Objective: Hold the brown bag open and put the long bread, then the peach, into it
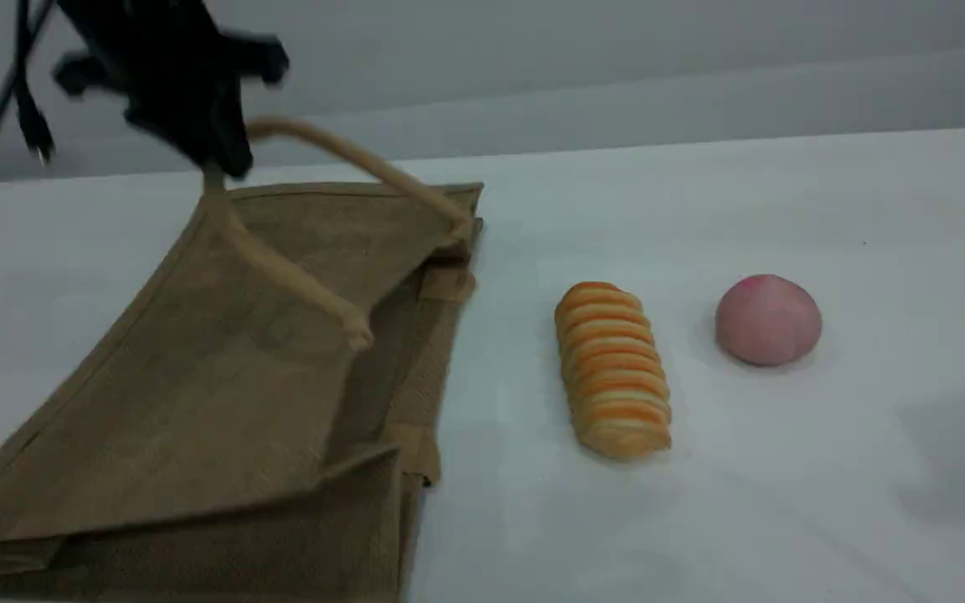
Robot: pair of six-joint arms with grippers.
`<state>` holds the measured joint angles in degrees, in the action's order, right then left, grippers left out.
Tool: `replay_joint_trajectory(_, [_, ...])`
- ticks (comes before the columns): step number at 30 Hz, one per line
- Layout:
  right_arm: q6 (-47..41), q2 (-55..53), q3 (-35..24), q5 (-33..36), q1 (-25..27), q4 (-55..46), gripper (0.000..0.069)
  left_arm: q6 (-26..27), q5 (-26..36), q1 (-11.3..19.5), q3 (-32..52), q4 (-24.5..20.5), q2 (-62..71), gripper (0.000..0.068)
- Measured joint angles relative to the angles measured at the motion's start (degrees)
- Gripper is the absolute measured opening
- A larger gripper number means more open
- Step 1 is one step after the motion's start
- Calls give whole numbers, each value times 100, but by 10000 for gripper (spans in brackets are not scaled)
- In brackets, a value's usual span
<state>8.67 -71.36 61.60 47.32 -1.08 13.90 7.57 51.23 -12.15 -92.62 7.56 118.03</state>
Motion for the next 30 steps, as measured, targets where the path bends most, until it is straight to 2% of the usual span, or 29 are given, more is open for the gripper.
replay_joint_trajectory(9, [199, -908, 0, 72, -11, 197, 345, 432, 1020, 5, -806, -7, -294, 88])
replay_joint_trajectory(19, [1324, -1876, 0, 168, -11, 1288, 345, 1019, 1904, 5, -1775, 52, -294, 88])
replay_joint_trajectory(24, [1732, -2185, 0, 219, -61, 1621, 345, 1421, 1905, 5, -2330, 372, -294, 88])
replay_joint_trajectory(30, [2061, -2521, 0, 63, -568, 1640, 345, 2072, 1879, 0, -2723, 959, -365, 88])
